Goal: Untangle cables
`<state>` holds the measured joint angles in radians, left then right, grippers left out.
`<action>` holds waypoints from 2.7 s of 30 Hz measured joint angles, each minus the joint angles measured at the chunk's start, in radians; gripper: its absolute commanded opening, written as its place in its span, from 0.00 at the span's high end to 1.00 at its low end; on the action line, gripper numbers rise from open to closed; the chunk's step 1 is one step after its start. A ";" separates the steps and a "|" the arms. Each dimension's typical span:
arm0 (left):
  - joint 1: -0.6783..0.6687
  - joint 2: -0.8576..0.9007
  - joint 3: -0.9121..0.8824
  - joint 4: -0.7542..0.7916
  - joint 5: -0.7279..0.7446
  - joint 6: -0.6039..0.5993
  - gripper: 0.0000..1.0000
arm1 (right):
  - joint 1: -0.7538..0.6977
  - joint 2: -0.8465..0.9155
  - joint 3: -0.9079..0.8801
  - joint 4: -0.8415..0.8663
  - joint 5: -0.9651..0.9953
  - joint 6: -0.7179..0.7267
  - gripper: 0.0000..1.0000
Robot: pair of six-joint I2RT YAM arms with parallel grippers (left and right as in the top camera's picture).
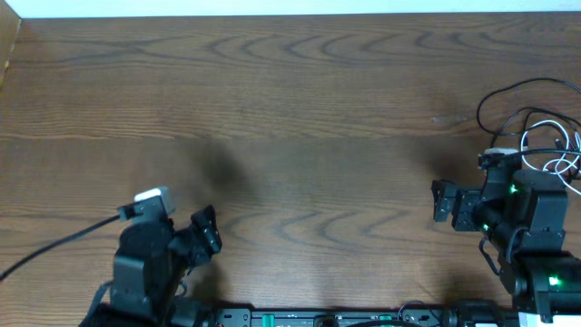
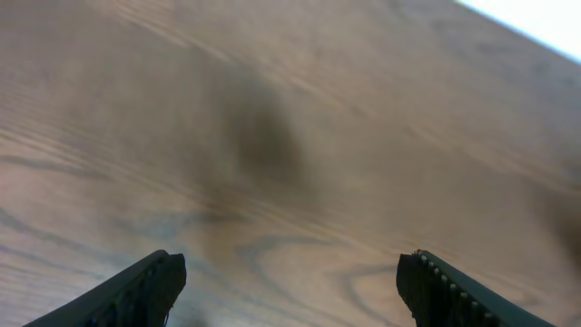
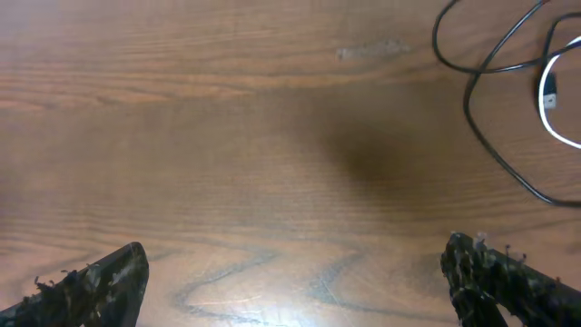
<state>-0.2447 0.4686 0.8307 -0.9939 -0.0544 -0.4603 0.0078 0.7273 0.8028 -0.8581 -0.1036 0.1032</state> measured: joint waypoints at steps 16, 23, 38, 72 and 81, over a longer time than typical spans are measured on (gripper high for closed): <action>0.000 -0.037 0.000 0.000 0.000 -0.007 0.19 | 0.000 0.000 -0.001 -0.015 0.000 0.000 0.01; 0.000 -0.037 0.000 0.000 0.000 -0.007 0.19 | 0.000 -0.019 -0.007 0.012 0.050 -0.002 0.01; 0.000 -0.037 0.000 0.000 0.000 -0.011 0.19 | 0.056 -0.430 -0.410 0.581 0.059 -0.005 0.01; 0.000 -0.037 -0.001 0.000 0.000 -0.011 0.20 | 0.103 -0.716 -0.796 0.888 0.112 -0.184 0.01; 0.000 -0.037 -0.001 0.000 0.000 -0.011 0.20 | 0.103 -0.715 -0.796 0.787 0.103 -0.206 0.01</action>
<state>-0.2447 0.4316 0.8295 -0.9936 -0.0544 -0.4709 0.1108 0.0120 0.0071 -0.0715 -0.0002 -0.1024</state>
